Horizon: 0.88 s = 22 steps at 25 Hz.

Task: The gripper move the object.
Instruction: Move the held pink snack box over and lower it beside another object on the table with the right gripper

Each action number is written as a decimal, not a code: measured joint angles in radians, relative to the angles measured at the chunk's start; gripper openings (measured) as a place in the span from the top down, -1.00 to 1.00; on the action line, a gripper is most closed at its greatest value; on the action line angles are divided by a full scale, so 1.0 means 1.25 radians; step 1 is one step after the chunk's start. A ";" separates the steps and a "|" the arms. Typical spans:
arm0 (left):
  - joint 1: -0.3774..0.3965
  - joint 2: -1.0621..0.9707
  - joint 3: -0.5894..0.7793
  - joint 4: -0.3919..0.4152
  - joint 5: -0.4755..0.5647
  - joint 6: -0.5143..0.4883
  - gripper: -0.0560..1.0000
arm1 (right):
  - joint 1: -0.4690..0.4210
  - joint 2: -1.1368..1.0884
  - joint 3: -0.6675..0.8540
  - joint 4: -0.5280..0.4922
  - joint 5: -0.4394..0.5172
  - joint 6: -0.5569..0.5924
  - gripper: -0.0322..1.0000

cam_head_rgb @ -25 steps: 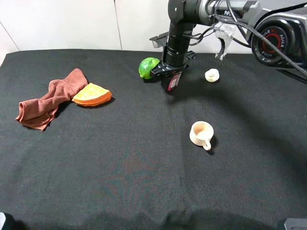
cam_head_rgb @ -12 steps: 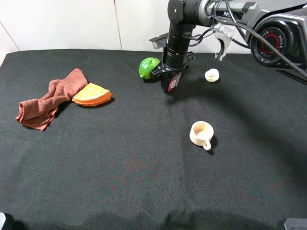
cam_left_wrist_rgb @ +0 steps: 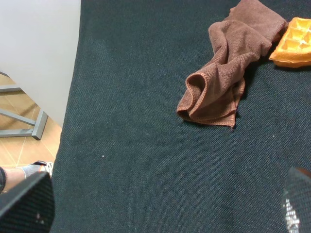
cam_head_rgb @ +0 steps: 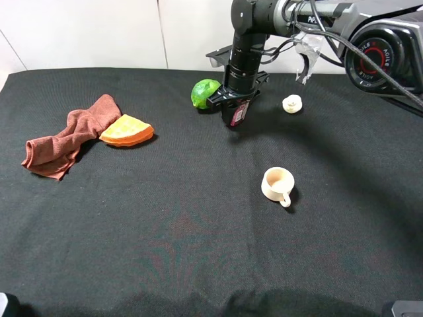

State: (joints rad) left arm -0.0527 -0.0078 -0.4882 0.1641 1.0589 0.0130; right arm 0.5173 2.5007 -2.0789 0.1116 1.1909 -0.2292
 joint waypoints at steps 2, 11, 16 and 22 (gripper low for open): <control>0.000 0.000 0.000 0.000 0.000 0.000 -0.98 | 0.000 0.000 0.000 0.000 -0.001 0.000 0.29; 0.000 0.000 0.000 0.000 0.000 0.000 -0.98 | 0.000 0.000 0.000 -0.001 -0.002 0.000 0.29; 0.000 0.000 0.000 0.000 0.000 0.000 -0.98 | 0.000 0.000 0.000 -0.009 -0.002 0.002 0.24; 0.000 0.000 0.000 0.000 0.000 0.000 -0.98 | 0.000 0.000 0.000 -0.018 -0.002 0.003 0.04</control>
State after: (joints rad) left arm -0.0527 -0.0078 -0.4882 0.1641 1.0589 0.0130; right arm 0.5173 2.5007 -2.0789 0.0895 1.1880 -0.2252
